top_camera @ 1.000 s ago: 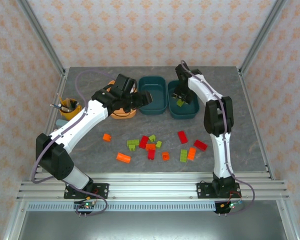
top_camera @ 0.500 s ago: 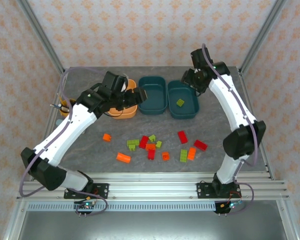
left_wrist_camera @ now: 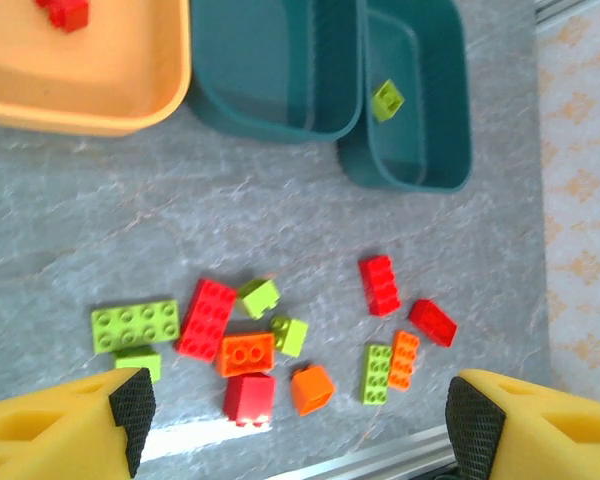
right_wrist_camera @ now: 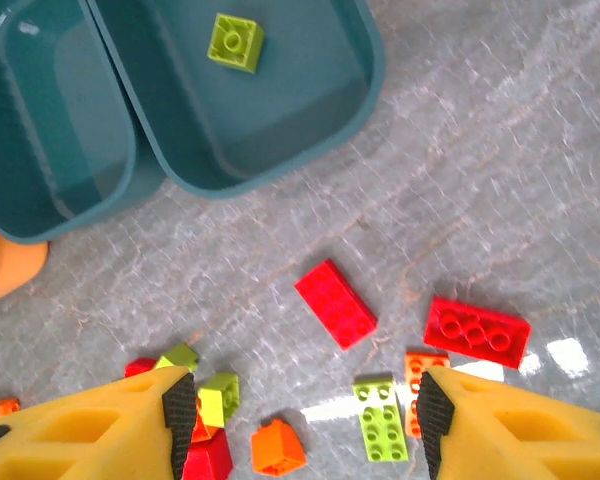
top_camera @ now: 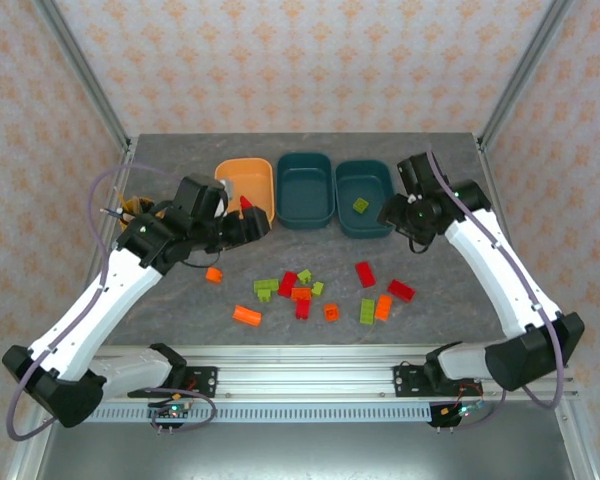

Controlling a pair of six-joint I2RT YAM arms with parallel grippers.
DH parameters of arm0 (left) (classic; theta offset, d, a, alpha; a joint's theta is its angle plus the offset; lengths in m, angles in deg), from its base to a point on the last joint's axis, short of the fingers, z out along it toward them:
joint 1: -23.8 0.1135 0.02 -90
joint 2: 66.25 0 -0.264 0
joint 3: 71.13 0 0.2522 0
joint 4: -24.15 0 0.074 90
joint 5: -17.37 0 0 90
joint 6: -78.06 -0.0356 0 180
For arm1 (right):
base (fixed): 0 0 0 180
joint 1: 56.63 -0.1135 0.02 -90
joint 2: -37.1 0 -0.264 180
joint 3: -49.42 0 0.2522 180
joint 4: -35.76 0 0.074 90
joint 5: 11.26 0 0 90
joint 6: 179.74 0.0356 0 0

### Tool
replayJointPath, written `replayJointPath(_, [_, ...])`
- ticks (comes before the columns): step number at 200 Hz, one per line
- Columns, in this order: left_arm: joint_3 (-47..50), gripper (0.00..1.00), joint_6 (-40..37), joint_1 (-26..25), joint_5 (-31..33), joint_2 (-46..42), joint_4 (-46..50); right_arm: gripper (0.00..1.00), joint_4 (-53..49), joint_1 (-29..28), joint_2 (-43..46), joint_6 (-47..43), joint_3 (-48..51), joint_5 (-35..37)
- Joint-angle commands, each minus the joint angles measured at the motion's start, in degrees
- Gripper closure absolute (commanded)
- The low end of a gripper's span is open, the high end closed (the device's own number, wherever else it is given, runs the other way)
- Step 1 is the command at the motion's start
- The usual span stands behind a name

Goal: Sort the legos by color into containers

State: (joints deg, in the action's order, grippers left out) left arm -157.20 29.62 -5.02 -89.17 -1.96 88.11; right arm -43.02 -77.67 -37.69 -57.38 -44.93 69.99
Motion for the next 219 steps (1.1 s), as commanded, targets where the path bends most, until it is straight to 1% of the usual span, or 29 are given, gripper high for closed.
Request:
replayJointPath(1, [3.7,0.2,0.6,0.3,-0.8,-3.3,2.3,0.38,-1.8,-1.2,3.2,2.6,3.0,1.4])
replayJointPath(27, [9.3,0.2,2.6,0.3,-1.1,-6.6,1.3,0.38,-2.0,-4.5,5.3,4.7,6.9,1.5])
replayJointPath(68, [15.9,0.2,4.8,0.3,-2.3,-10.8,-0.3,0.38,-0.9,-11.9,6.7,9.4,14.3,2.6])
replayJointPath(73, [16.3,0.2,4.9,0.3,-2.4,-11.1,-0.3,0.38,-0.4,-12.4,8.3,9.9,15.6,2.4])
replayJointPath(98, [17.2,0.2,4.9,0.3,-2.2,-11.9,0.0,0.38,2.6,-13.4,9.5,12.2,22.4,0.4])
replayJointPath(127, [16.0,0.21,4.6,0.3,-1.6,-12.2,0.6,0.38,7.6,-13.4,11.0,14.6,29.0,-0.3])
replayJointPath(152, [15.6,0.21,4.7,0.3,-0.6,-13.8,1.4,0.38,12.3,-12.9,9.4,16.2,33.5,-1.0])
replayJointPath(201, [15.5,0.21,4.9,0.3,-0.7,-15.4,2.2,0.38,21.6,-7.3,7.3,17.7,41.6,-4.3])
replayJointPath(204, [15.5,0.21,4.9,0.3,-0.8,-15.5,2.2,0.38,22.1,-7.0,5.9,17.6,41.7,-4.5])
replayJointPath(219, [15.5,0.21,5.0,0.3,-0.9,-15.3,1.8,0.38,23.8,-6.2,4.2,17.3,42.6,-5.1])
